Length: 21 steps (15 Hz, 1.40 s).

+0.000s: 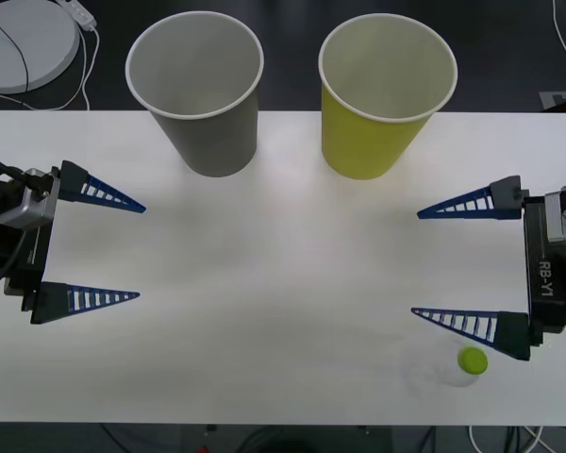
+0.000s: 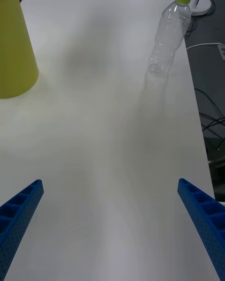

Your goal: Put the can into the green bin and the plastic bottle into the gray bin

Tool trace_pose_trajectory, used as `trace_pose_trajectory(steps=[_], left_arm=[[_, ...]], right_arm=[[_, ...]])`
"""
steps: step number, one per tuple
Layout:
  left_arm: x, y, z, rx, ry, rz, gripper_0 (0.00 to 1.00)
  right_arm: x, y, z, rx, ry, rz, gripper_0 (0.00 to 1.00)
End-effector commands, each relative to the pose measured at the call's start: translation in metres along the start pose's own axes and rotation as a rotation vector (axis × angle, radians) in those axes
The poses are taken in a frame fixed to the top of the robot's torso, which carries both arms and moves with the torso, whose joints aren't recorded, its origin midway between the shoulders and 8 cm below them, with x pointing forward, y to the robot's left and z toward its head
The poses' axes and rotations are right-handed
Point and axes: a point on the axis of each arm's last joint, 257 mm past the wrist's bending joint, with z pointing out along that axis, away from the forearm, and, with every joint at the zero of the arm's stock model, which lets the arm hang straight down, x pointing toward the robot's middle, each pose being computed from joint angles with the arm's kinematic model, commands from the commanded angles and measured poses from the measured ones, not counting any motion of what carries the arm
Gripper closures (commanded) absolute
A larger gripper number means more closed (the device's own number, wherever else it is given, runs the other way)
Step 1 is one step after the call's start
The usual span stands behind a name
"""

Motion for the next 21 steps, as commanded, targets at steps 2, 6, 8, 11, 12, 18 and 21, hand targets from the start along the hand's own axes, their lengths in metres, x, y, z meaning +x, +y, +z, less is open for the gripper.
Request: trace_pose_trajectory(steps=[2,6,8,11,12,18,21], left_arm=[[0.0,0.0,0.0,0.0,0.0,0.0,0.0],[0.0,0.0,0.0,0.0,0.0,0.0,0.0],[0.0,0.0,0.0,0.0,0.0,0.0,0.0],[0.0,0.0,0.0,0.0,0.0,0.0,0.0],[0.0,0.0,0.0,0.0,0.0,0.0,0.0],[0.0,0.0,0.0,0.0,0.0,0.0,0.0],[0.0,0.0,0.0,0.0,0.0,0.0,0.0]], right_arm=[[-0.004,-0.002,0.0,0.016,-0.015,-0.005,0.0],[0.003,0.001,-0.007,0.029,-0.012,-0.008,0.0],[0.009,0.005,-0.02,0.027,0.004,-0.003,0.0],[0.02,0.012,-0.041,-0.002,0.018,0.013,0.0],[0.025,0.014,-0.048,-0.021,0.017,0.026,0.0],[0.047,0.01,-0.084,-0.026,-0.024,-0.066,0.0],[0.06,0.005,-0.108,0.0,-0.016,-0.104,0.0]])
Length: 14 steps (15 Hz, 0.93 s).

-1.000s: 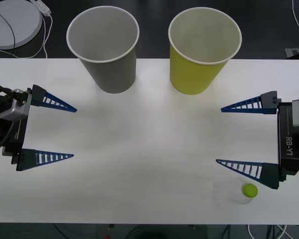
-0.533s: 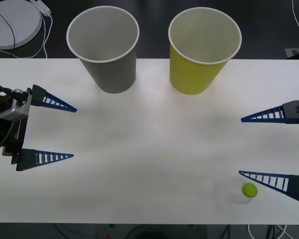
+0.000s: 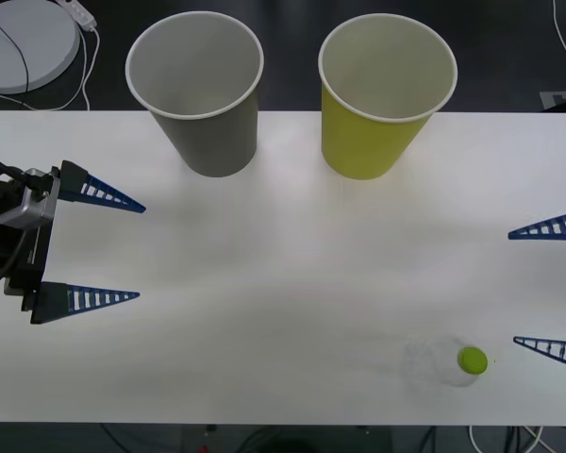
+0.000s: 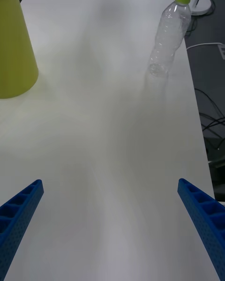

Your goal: Put the can into the green bin and the plastic bottle into the gray bin

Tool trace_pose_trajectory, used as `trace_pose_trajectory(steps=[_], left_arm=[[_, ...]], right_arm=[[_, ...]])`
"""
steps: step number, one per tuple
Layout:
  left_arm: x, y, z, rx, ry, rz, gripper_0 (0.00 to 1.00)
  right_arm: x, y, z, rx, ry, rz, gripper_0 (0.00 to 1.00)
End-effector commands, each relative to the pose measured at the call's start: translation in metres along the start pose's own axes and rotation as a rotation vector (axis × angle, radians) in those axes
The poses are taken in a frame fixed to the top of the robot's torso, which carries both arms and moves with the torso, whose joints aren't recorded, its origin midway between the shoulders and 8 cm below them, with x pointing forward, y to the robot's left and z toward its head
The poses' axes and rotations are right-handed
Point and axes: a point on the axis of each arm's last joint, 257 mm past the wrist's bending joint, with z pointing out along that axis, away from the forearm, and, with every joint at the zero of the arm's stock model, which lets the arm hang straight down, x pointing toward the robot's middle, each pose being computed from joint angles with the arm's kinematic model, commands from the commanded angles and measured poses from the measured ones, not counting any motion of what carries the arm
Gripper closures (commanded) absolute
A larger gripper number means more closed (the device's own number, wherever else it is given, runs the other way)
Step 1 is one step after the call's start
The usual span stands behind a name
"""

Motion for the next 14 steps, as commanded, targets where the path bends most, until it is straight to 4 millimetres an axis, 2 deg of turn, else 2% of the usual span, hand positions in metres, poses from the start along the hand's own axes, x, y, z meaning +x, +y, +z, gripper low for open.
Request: trace_pose_trajectory(steps=[1,5,8,14], left_arm=[[0.0,0.0,0.0,0.0,0.0,0.0,0.0],[0.0,0.0,0.0,0.0,0.0,0.0,0.0],[0.0,0.0,0.0,0.0,0.0,0.0,0.0],[0.0,0.0,0.0,0.0,0.0,0.0,0.0]], right_arm=[[0.015,-0.005,-0.022,0.029,0.01,-0.028,0.0],[0.047,-0.004,-0.054,0.058,0.033,-0.019,0.0],[0.07,0.003,-0.077,0.067,0.051,0.043,0.0],[0.112,0.005,-0.112,0.142,0.11,0.025,0.0]])
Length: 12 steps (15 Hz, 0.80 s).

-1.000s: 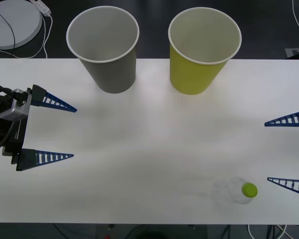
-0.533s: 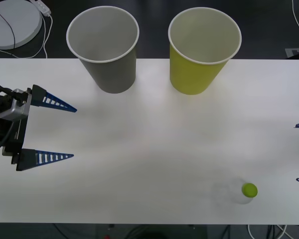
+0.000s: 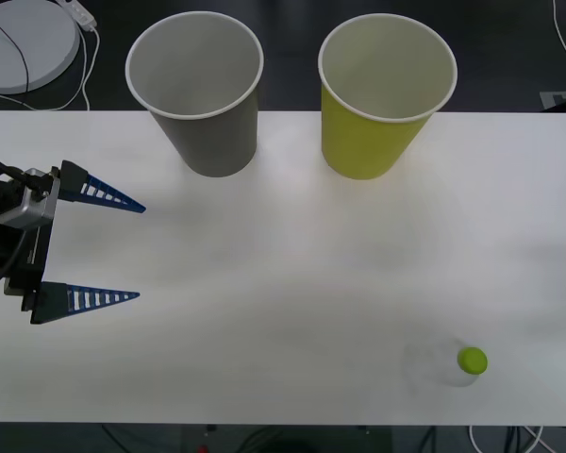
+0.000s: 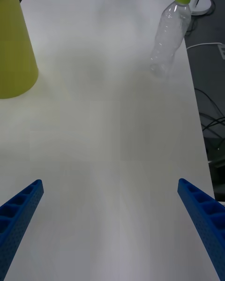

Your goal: Put the can into the green bin and the plastic bottle into the gray bin

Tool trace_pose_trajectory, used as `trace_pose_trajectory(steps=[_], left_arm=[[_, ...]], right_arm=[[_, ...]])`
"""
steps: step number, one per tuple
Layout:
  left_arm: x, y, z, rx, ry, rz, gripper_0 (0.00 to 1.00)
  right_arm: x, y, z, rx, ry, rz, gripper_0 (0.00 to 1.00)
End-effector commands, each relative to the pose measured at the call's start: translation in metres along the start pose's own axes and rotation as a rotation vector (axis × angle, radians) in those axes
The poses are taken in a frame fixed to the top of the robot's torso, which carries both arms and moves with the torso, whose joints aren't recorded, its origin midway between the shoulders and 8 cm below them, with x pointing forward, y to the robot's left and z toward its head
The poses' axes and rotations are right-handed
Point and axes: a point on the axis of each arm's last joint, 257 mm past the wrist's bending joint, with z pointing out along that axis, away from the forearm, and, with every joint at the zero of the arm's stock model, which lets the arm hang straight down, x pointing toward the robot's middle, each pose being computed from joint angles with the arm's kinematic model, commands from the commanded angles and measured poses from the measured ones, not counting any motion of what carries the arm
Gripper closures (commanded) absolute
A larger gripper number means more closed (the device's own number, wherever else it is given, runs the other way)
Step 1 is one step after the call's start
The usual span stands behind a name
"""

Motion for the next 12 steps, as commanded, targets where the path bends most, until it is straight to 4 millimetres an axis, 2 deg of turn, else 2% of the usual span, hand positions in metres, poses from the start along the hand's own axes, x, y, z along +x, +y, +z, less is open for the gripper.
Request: trace_pose_trajectory(steps=[1,3,8,12], left_arm=[[0.0,0.0,0.0,0.0,0.0,0.0,0.0],[0.0,0.0,0.0,0.0,0.0,0.0,0.0],[0.0,0.0,0.0,0.0,0.0,0.0,0.0],[0.0,0.0,0.0,0.0,0.0,0.0,0.0]], right_arm=[[0.016,0.0,-0.011,0.03,0.02,-0.024,0.0],[0.026,0.004,-0.013,0.035,0.03,-0.008,0.0],[0.052,0.032,-0.004,0.013,0.02,0.09,0.0],[0.062,0.045,0.003,0.019,0.004,0.116,0.0]])
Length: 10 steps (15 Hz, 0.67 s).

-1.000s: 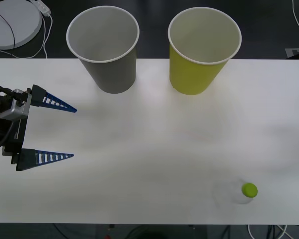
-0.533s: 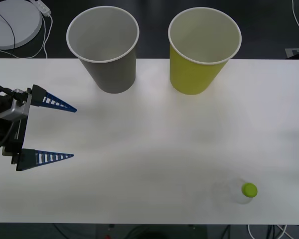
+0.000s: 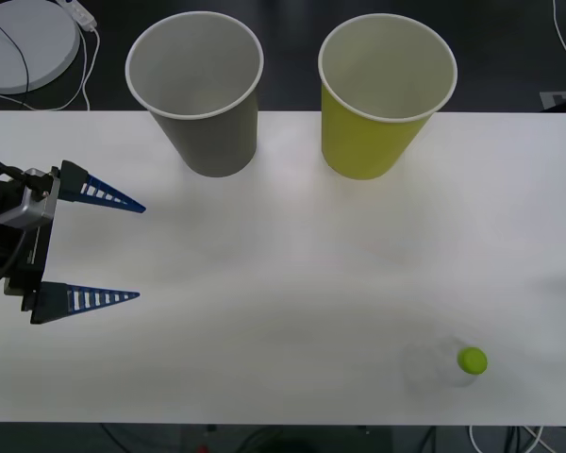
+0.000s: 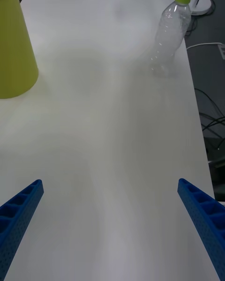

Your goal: Put the can into the green bin and the plastic bottle into the gray bin

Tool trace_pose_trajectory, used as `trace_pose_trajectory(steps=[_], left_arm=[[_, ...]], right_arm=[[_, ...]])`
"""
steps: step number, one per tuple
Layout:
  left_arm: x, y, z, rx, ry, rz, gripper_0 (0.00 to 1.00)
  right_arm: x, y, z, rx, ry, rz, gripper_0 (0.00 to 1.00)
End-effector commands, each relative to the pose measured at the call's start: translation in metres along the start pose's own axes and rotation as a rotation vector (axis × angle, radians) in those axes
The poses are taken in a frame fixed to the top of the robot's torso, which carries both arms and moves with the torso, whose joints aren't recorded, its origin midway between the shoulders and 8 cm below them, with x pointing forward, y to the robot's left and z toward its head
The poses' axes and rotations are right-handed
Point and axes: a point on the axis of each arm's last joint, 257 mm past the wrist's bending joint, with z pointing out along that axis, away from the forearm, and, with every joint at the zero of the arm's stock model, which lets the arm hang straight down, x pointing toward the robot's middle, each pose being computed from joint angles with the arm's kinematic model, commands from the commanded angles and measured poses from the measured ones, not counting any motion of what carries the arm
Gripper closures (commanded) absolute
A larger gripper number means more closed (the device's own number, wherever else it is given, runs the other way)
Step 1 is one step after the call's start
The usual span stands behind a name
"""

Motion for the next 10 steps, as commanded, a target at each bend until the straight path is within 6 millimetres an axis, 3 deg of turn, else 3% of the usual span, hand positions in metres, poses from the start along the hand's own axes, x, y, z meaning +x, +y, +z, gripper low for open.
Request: trace_pose_trajectory(steps=[1,10], left_arm=[[0.0,0.0,0.0,0.0,0.0,0.0,0.0],[0.0,0.0,0.0,0.0,0.0,0.0,0.0]], right_arm=[[0.004,0.006,0.006,0.014,-0.019,0.003,0.0],[0.009,0.026,0.05,-0.003,-0.085,-0.006,0.0]])
